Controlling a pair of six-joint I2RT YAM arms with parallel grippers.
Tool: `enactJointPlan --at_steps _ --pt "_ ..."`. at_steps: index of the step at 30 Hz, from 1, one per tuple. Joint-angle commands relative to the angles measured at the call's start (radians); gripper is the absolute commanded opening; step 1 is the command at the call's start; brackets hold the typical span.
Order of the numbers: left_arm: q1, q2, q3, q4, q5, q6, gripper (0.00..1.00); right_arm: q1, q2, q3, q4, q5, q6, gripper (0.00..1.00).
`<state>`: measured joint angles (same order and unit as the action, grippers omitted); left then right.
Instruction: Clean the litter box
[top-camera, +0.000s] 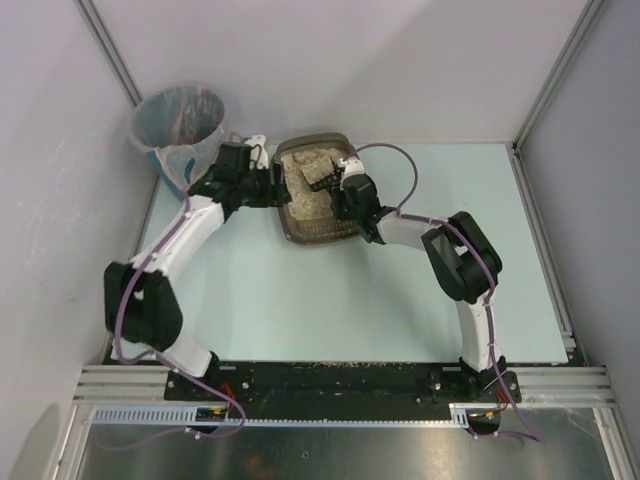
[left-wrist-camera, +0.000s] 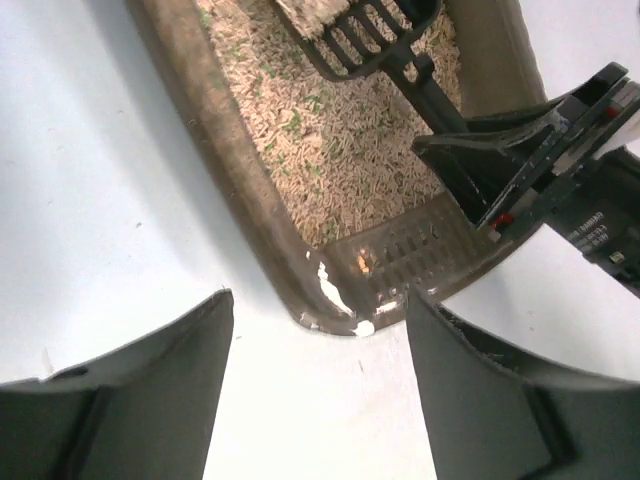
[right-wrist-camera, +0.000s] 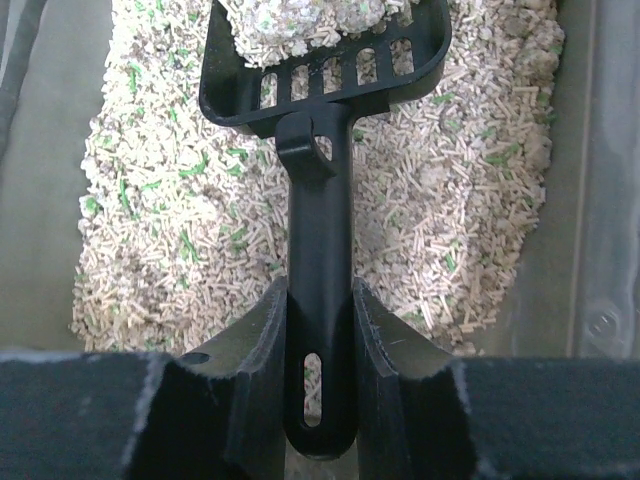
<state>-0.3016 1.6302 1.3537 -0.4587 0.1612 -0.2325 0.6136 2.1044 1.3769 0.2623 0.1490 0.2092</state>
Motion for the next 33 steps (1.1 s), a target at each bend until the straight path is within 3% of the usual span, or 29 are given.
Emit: enactJointPlan --at_steps 1,7,11,14,18,21,25,28,31,33 --pt "0.053 -0.195 -0.054 0.006 -0.018 -0.082 0.74 -0.006 -0.099 -0.056 0.043 -0.032 0.019 0.00" --pt "0.142 -0.354 -0.134 0.003 0.020 -0.168 0.80 -0.006 -0.216 -0.166 0.075 -0.042 0.025 0.00" --pt "0.203 -0.429 -0.180 0.000 0.003 -0.186 0.81 0.034 -0.283 -0.228 0.068 -0.039 -0.071 0.00" --pt "0.234 -0.466 -0.192 -0.017 0.011 -0.183 0.82 0.002 -0.332 -0.289 0.095 -0.063 0.031 0.00" --pt "0.249 -0.506 -0.205 -0.032 -0.003 -0.180 0.83 0.031 -0.371 -0.326 0.091 -0.061 -0.060 0.00" --pt "0.259 -0.535 -0.208 -0.041 -0.006 -0.174 0.83 -0.008 -0.391 -0.338 0.077 -0.089 0.030 0.00" --pt "0.349 -0.550 -0.168 -0.060 0.032 -0.180 0.85 0.049 -0.408 -0.349 0.088 -0.068 -0.076 0.00" --pt "0.432 -0.523 -0.096 -0.086 0.034 -0.177 0.84 -0.001 -0.422 -0.351 0.052 -0.081 0.042 0.00" --pt "0.505 -0.472 -0.010 -0.122 0.002 -0.176 0.84 0.046 -0.441 -0.346 0.064 -0.051 -0.072 0.00" --pt "0.548 -0.443 0.019 -0.129 -0.032 -0.189 0.84 0.034 -0.445 -0.345 0.043 -0.031 -0.026 0.00"
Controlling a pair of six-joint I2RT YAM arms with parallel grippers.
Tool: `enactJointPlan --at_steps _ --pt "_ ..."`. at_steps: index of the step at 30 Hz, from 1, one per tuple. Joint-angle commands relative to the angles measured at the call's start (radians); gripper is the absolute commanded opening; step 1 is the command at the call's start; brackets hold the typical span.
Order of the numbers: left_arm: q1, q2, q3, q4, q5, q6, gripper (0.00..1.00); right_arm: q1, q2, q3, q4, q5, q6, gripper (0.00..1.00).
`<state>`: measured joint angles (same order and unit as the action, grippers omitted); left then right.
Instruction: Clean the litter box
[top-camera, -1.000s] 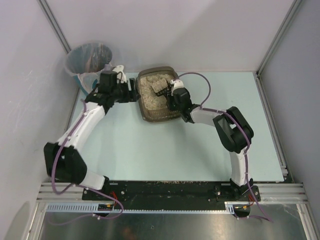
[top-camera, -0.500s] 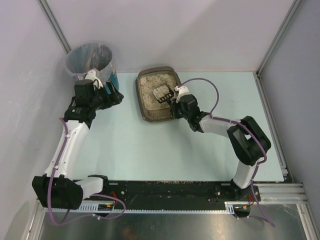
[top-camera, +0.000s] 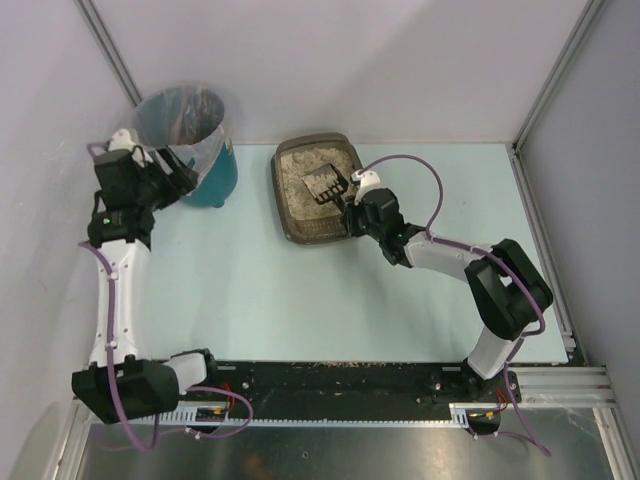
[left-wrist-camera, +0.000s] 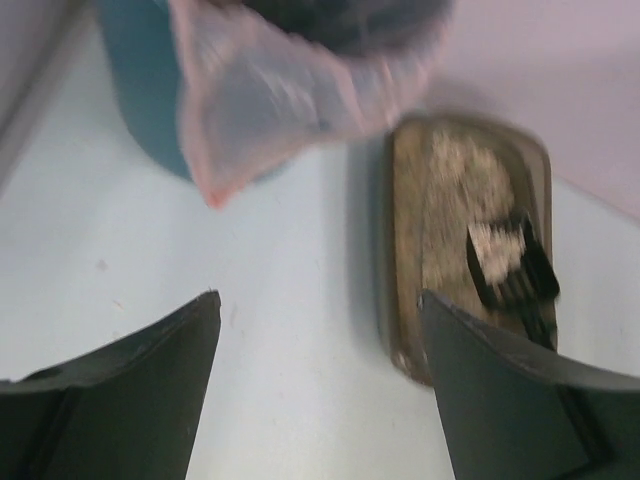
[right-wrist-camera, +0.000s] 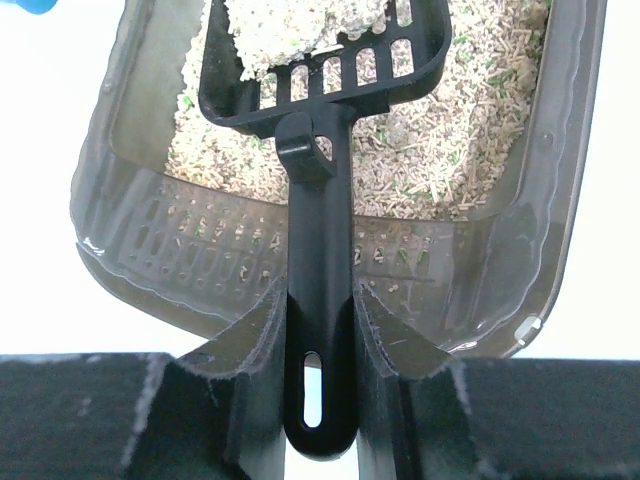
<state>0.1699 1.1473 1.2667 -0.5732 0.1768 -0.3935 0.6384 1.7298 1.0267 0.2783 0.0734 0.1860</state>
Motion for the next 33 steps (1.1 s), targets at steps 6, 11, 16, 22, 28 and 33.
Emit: enactJointPlan --at_steps 6,11,16,22,28,33 --pt "0.166 0.202 0.224 -0.016 -0.071 -0.050 0.83 0.058 -0.082 0.009 0.019 0.086 -0.072 0.00" --pt "0.171 0.307 0.333 -0.013 -0.072 -0.068 0.82 0.069 -0.062 0.012 0.027 0.094 -0.095 0.00" --pt "0.172 0.408 0.416 -0.013 -0.074 -0.116 0.83 0.024 -0.056 0.015 0.018 0.056 0.043 0.00" --pt "0.172 0.470 0.427 0.009 -0.115 -0.186 0.82 0.069 -0.058 0.023 0.012 0.138 -0.025 0.00" --pt "0.174 0.525 0.431 0.091 -0.119 -0.234 0.83 0.092 -0.047 0.023 0.002 0.184 -0.002 0.00" --pt "0.175 0.533 0.412 0.133 -0.079 -0.292 0.80 0.098 -0.064 0.023 -0.017 0.204 0.003 0.00"
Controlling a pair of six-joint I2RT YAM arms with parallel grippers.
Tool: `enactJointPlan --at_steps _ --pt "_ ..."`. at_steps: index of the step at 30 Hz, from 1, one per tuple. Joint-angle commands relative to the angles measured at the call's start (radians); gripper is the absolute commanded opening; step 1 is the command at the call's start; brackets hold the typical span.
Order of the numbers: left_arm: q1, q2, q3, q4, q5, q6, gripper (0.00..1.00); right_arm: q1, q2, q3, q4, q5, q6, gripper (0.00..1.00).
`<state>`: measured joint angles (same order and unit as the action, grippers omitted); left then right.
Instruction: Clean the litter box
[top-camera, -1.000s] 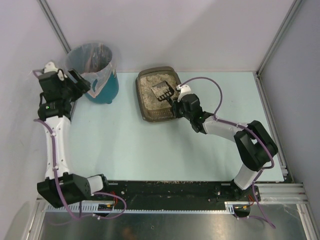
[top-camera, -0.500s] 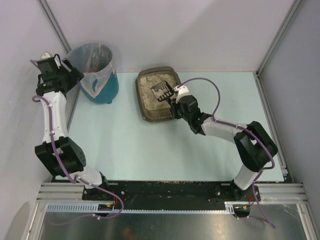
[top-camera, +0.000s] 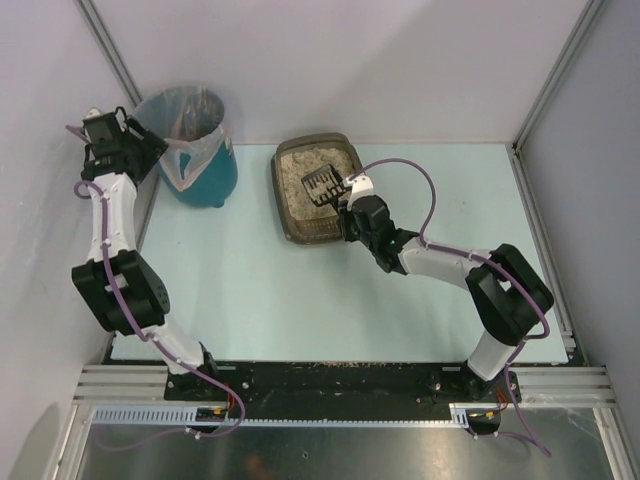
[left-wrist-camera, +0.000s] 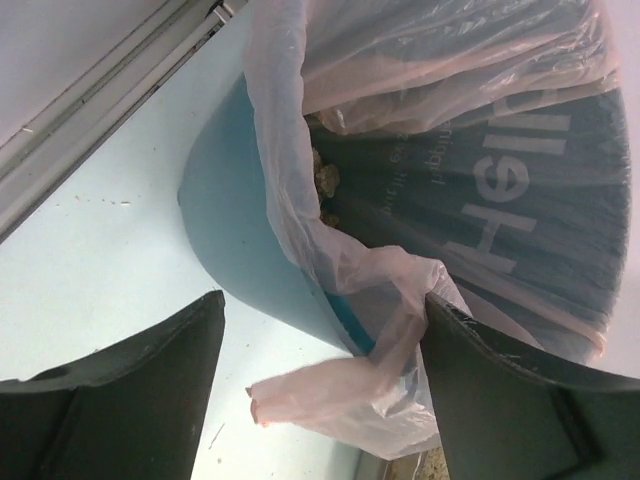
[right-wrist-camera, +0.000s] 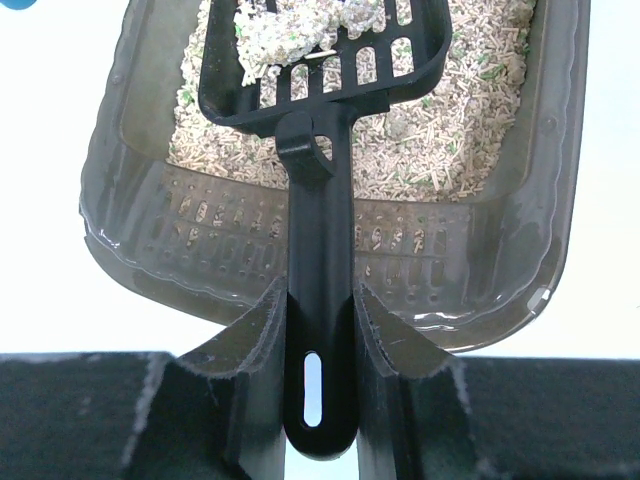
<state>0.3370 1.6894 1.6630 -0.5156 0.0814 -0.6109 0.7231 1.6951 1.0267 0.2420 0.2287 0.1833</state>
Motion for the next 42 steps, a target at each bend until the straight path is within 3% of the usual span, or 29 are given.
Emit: enactJointPlan --at_steps 1,4,9,16,22,26,30,33,38,42 --pt "0.010 -0.019 0.001 0.092 0.021 -0.087 0.77 0.016 -0.031 0.023 0.014 0.052 -0.013 0.00" --pt "0.008 -0.062 -0.044 0.124 0.018 -0.104 0.68 0.016 -0.035 0.023 -0.016 0.086 -0.033 0.00" --pt "0.008 -0.155 -0.132 0.175 0.006 -0.121 0.63 0.016 -0.028 0.023 -0.032 0.086 0.007 0.00" --pt "0.016 -0.051 -0.105 0.177 0.106 -0.115 0.56 0.018 -0.014 0.023 0.005 0.067 -0.007 0.00" --pt "0.017 0.013 -0.048 0.177 0.107 -0.101 0.56 0.018 -0.021 0.021 -0.013 0.080 0.007 0.00" --pt "0.014 0.032 -0.037 0.177 0.139 -0.095 0.43 0.077 -0.003 0.024 0.034 0.105 -0.140 0.00" --pt "0.014 0.003 -0.057 0.177 0.130 -0.096 0.23 -0.002 -0.008 0.023 -0.009 0.035 0.050 0.00" --pt "0.014 -0.016 -0.068 0.177 0.129 -0.101 0.15 0.016 -0.012 0.023 0.025 0.047 -0.036 0.00" --pt "0.014 -0.023 -0.063 0.177 0.162 -0.131 0.09 -0.048 -0.020 0.021 0.006 -0.014 0.097 0.00" --pt "0.014 -0.037 -0.051 0.174 0.170 -0.161 0.02 -0.039 -0.018 0.023 0.020 -0.008 0.074 0.00"
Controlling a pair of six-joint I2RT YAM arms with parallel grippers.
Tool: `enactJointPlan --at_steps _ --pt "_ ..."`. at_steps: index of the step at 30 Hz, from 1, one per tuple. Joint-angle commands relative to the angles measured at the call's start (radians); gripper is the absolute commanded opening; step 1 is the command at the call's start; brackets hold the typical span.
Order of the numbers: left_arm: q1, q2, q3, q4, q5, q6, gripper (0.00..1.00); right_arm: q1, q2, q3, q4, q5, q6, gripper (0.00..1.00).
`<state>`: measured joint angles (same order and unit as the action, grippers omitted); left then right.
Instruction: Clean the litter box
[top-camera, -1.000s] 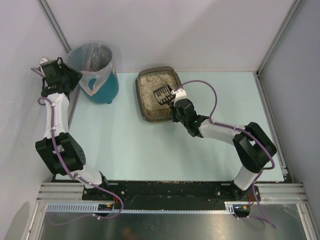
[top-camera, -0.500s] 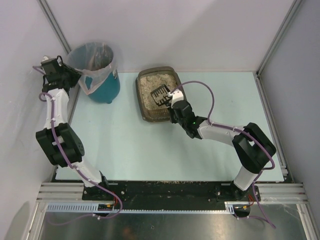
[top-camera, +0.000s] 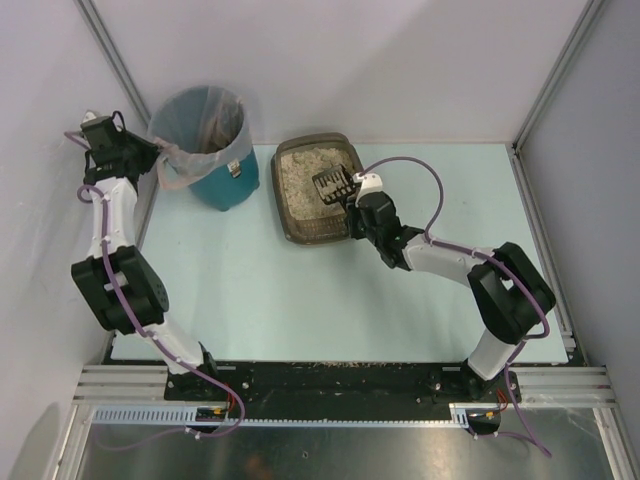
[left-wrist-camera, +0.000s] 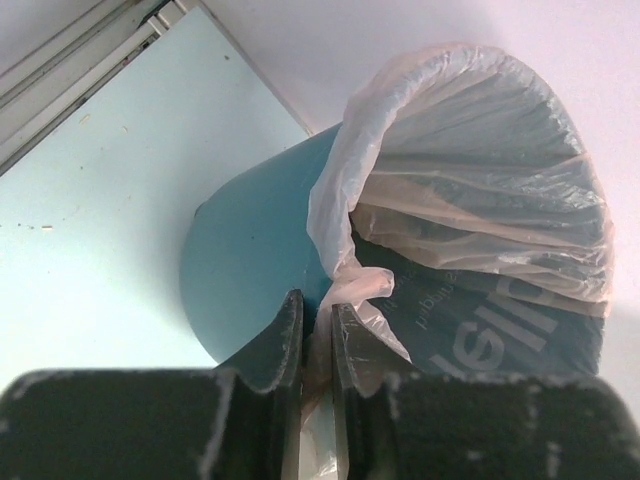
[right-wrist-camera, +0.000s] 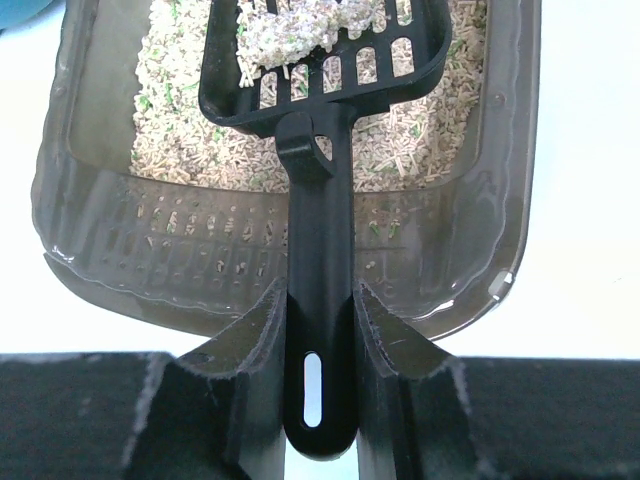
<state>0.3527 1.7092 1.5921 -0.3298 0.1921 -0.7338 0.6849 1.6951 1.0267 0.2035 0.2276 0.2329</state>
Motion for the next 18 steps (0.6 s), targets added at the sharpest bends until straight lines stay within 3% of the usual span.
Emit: enactJointPlan --at_steps 1,6,11,13,15,18 --pt "0.000 -0.062 0.026 -0.011 0.063 -0.045 0.01 -0.001 -0.021 0.023 0.056 -0.005 0.028 0.00" --pt "-0.001 -0.091 0.052 -0.025 0.072 -0.096 0.00 -0.022 -0.043 0.024 0.010 0.007 0.075 0.00" --pt "-0.008 -0.152 0.022 -0.026 0.070 -0.130 0.00 0.037 -0.048 0.024 0.053 0.055 -0.111 0.00" --pt "-0.011 -0.181 0.016 -0.025 0.072 -0.139 0.00 0.024 -0.041 0.024 0.051 0.065 -0.094 0.00" --pt "-0.009 -0.194 0.014 -0.026 0.090 -0.160 0.00 -0.022 -0.038 0.024 0.036 -0.003 0.029 0.00" --pt "-0.012 -0.206 0.011 -0.026 0.084 -0.165 0.00 -0.007 -0.032 0.026 0.083 -0.014 -0.041 0.00"
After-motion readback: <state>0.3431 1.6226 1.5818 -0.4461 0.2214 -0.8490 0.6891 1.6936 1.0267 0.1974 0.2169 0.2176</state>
